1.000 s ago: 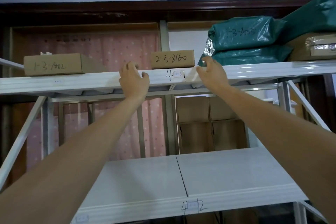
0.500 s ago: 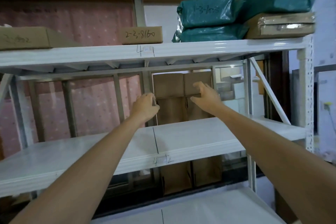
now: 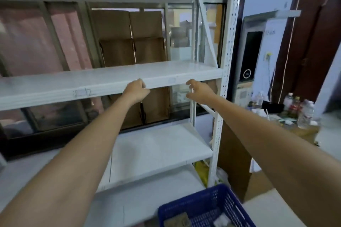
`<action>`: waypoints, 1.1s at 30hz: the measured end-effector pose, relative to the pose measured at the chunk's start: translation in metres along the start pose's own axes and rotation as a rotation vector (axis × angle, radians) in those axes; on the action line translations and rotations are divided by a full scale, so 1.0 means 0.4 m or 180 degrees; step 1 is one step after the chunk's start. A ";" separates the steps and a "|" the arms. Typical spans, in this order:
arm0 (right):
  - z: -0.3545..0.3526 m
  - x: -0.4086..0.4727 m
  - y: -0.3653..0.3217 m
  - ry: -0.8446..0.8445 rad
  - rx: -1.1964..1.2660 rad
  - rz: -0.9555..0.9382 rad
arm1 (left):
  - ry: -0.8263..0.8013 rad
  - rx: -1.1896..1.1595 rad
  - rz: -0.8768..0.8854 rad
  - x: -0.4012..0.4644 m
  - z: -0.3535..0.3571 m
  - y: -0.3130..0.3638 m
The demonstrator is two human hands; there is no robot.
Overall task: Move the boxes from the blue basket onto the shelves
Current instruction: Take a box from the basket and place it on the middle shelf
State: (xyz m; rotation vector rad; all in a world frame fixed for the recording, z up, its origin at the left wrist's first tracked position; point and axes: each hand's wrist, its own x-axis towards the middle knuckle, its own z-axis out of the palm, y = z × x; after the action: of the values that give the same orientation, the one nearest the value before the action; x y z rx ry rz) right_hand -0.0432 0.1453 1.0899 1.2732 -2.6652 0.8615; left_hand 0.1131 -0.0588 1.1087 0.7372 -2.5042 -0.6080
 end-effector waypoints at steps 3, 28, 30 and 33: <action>0.047 -0.052 0.117 -0.0182 0.0051 0.0150 | -0.0270 -0.0010 -0.0136 -0.051 0.140 0.025; 0.713 -0.119 0.774 -0.1979 -0.0048 0.0906 | -0.2027 0.0118 -0.1667 -0.179 1.037 -0.276; 0.759 -0.125 0.829 -0.2182 0.0068 0.0904 | -0.2010 0.0052 -0.1861 -0.204 1.101 -0.301; 0.859 -0.147 0.927 -0.2385 0.0196 0.0903 | -0.2036 0.0035 -0.2009 -0.252 1.221 -0.361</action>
State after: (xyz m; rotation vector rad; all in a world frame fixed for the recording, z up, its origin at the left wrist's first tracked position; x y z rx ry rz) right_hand -0.2165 0.1964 0.6141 1.4809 -3.4866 0.5575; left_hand -0.0160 0.0272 0.6132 1.5657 -2.8059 -1.2017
